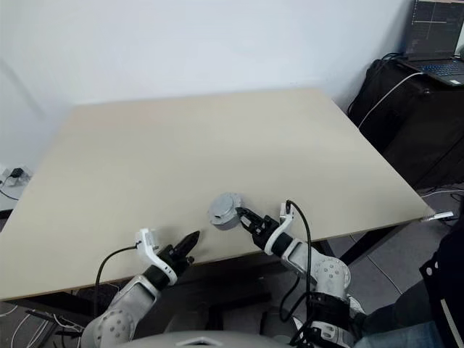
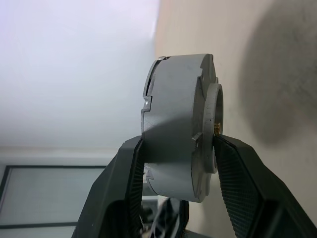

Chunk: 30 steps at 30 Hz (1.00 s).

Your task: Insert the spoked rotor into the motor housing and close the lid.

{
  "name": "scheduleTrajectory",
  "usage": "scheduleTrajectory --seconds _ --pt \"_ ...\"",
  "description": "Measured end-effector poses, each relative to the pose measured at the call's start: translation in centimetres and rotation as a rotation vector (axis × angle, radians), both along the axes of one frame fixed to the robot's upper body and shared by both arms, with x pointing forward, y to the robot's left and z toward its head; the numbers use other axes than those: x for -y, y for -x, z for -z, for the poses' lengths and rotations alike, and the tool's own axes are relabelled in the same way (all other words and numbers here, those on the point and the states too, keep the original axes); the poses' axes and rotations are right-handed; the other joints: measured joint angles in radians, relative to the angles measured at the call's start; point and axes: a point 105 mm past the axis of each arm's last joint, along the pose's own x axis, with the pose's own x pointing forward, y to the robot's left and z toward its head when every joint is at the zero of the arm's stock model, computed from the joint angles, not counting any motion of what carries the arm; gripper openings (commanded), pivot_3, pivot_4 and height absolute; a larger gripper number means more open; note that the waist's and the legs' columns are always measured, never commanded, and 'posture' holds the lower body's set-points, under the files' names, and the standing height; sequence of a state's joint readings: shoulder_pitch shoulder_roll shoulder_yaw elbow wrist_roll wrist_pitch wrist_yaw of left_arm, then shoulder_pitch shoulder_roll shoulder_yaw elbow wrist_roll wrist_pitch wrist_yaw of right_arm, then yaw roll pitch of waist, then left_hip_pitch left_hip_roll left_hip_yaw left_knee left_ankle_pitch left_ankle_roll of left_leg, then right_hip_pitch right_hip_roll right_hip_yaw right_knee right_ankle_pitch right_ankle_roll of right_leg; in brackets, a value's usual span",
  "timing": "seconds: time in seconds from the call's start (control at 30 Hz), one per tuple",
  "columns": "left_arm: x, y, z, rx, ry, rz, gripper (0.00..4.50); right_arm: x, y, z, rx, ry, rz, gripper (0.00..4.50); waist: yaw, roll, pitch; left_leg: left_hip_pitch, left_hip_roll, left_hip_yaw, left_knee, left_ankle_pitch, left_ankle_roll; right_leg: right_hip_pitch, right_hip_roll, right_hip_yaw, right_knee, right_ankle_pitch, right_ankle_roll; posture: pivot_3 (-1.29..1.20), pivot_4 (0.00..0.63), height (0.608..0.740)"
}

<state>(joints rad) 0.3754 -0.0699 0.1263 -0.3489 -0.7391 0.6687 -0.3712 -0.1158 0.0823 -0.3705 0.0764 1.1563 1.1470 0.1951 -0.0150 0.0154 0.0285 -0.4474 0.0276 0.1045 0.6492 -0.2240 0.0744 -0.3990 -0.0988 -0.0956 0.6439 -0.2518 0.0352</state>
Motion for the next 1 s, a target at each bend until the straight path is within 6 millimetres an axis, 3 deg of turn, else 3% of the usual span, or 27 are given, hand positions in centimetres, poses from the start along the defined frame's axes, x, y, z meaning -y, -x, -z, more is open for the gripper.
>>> scheduleTrajectory --seconds 0.07,0.2,0.5,0.7,0.87,1.0 --pt "-0.2 0.7 -0.6 0.005 0.084 -0.026 0.00 -0.2 -0.1 -0.2 0.005 0.000 -0.002 1.87 0.000 0.000 0.000 -0.001 0.000 0.000 -0.001 0.000 0.001 -0.001 0.000 0.000 -0.001 0.001 -0.002 0.00 0.000 0.740" --pt "-0.6 2.0 -0.9 -0.024 0.246 -0.107 0.00 -0.3 -0.4 -0.7 0.016 -0.016 -0.001 1.87 0.001 0.000 0.001 -0.001 0.000 0.000 0.000 -0.001 0.001 0.000 0.001 0.000 -0.001 0.000 -0.002 0.00 0.000 0.740" --pt "-0.9 1.7 -1.8 -0.005 0.346 -0.169 2.89 -0.8 -0.5 -1.7 0.040 -0.064 -0.019 1.87 0.001 0.000 0.003 -0.001 0.000 0.000 0.002 -0.001 0.001 0.000 0.001 0.000 -0.001 0.000 0.003 0.00 0.000 0.740" --pt "-1.1 1.4 -2.1 0.013 0.362 -0.198 2.90 -0.9 -0.5 -2.0 0.040 -0.076 -0.024 1.87 0.002 0.000 0.003 -0.001 0.000 0.001 0.002 -0.001 0.002 0.000 0.002 0.000 -0.001 0.002 -0.001 0.00 0.000 0.740" --pt "-0.8 1.0 -2.6 0.017 0.428 -0.191 4.44 -1.1 -0.4 -2.4 0.044 -0.101 -0.039 1.87 0.001 0.000 0.003 0.000 0.000 0.002 0.002 -0.001 0.002 0.001 0.003 -0.001 -0.001 0.002 0.000 0.00 0.000 0.740" --pt "-0.1 0.8 -2.7 0.005 0.481 -0.179 4.50 -2.1 0.3 -3.3 0.060 -0.133 -0.101 1.87 0.001 0.000 0.003 0.000 0.000 0.002 0.002 -0.001 0.002 0.001 0.003 0.000 -0.001 0.003 0.000 0.00 0.000 0.740"
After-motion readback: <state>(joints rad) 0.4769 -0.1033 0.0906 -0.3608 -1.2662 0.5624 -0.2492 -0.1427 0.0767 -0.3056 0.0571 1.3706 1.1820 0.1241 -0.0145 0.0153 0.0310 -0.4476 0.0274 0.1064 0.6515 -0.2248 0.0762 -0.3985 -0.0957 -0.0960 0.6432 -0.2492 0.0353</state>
